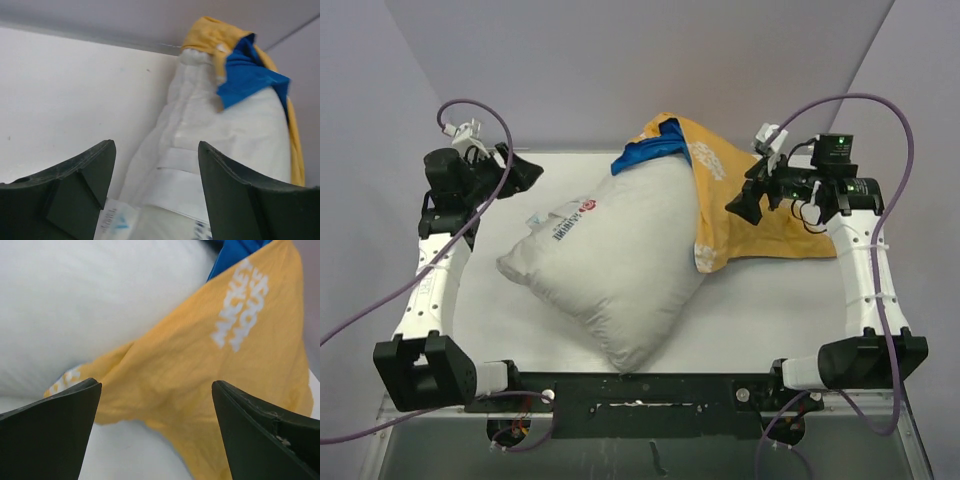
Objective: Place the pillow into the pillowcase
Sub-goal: Stuff the pillow into the pillowcase.
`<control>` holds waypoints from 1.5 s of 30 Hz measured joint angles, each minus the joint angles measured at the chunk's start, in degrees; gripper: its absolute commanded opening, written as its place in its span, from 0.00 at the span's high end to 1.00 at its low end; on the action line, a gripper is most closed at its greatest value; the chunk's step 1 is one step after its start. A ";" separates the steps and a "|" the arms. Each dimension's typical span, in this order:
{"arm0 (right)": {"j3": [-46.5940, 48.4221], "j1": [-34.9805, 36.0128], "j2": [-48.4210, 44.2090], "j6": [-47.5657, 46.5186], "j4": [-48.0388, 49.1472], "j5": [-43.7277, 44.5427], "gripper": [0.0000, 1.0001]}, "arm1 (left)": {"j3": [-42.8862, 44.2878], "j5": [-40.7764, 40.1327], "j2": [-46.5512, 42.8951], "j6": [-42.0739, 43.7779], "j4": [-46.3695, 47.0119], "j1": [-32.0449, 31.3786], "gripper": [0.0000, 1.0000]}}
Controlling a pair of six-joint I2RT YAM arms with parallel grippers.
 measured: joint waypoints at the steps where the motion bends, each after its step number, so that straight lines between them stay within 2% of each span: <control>1: -1.25 0.37 -1.29 -0.90 -0.76 0.52 0.01 | 0.48 0.28 -1.77 0.68 -0.04 -0.79 0.35; 4: -8.39 2.47 -4.85 -4.37 -2.91 3.28 0.02 | 1.64 0.57 -5.31 4.17 -1.22 -7.13 0.35; 8: -18.64 7.85 -6.03 -7.08 -4.98 9.57 0.02 | 1.99 -1.33 -6.95 12.61 -3.19 -26.32 0.33; 11: -23.63 14.23 -6.23 -7.91 -4.02 14.69 0.02 | -0.17 -3.80 -6.97 19.58 -4.15 -37.07 0.33; 15: -26.86 18.49 -6.27 -7.82 0.46 20.48 0.00 | -3.61 -7.43 -6.97 26.32 -5.62 -42.66 0.32; 17: -27.21 18.45 -6.27 -7.23 3.89 23.69 0.12 | -4.83 -9.11 -6.97 29.18 -5.77 -43.87 0.32; 19: -27.17 18.18 -6.27 -6.45 8.26 26.82 0.41 | -5.62 -9.90 -6.97 30.93 -5.64 -44.22 0.33; 21: -26.27 17.88 -6.05 -5.75 10.93 29.03 0.81 | -6.58 -10.34 -6.97 32.46 -4.92 -44.28 0.33; 22: -25.27 17.35 -5.84 -5.38 11.78 29.46 0.95 | -7.19 -10.36 -6.97 33.16 -4.24 -44.28 0.33; 23: -23.93 16.81 -5.57 -4.74 12.55 29.29 1.00 | -7.82 -10.36 -7.04 33.62 -3.67 -44.28 0.33; 28: -12.00 7.98 -2.14 -1.14 15.58 27.36 1.00 | -11.08 -10.14 -8.13 35.63 -0.74 -44.28 0.33; 30: -5.03 3.21 1.27 -0.13 18.69 29.73 1.00 | -11.91 -9.90 -9.11 36.15 0.15 -44.28 0.33; 31: -2.10 1.57 3.19 -0.13 20.48 31.74 0.93 | -12.33 -9.75 -9.73 36.39 0.39 -44.28 0.33; 33: 7.39 -1.31 9.92 -1.18 23.34 40.35 0.70 | -12.83 -9.33 -10.71 36.54 0.48 -44.28 0.32; 35: 16.17 -2.91 16.98 -1.97 24.26 49.05 0.45 | -13.05 -8.98 -11.26 36.57 0.42 -44.28 0.32; 36: 19.63 -3.56 20.26 -1.64 24.17 52.78 0.29 | -13.11 -8.94 -11.39 36.57 0.39 -44.28 0.32; 38: 20.57 -4.81 23.41 -0.13 22.49 57.07 0.05 | -13.66 -8.90 -11.76 36.54 0.48 -44.28 0.31; 39: 18.80 -5.22 23.41 0.46 21.55 57.70 0.01 | -14.03 -8.90 -12.00 36.57 0.50 -44.28 0.31; 41: 11.54 -5.88 20.68 1.55 19.26 56.70 0.02 | -14.49 -8.79 -12.39 36.70 0.39 -44.28 0.31; 43: 4.92 -5.84 16.33 1.79 15.82 50.49 0.02 | -14.49 -8.48 -12.46 37.29 0.24 -44.30 0.31; 45: 1.11 -5.49 11.10 0.70 12.20 39.45 0.02 | -14.49 -7.89 -12.46 38.56 -0.24 -44.35 0.31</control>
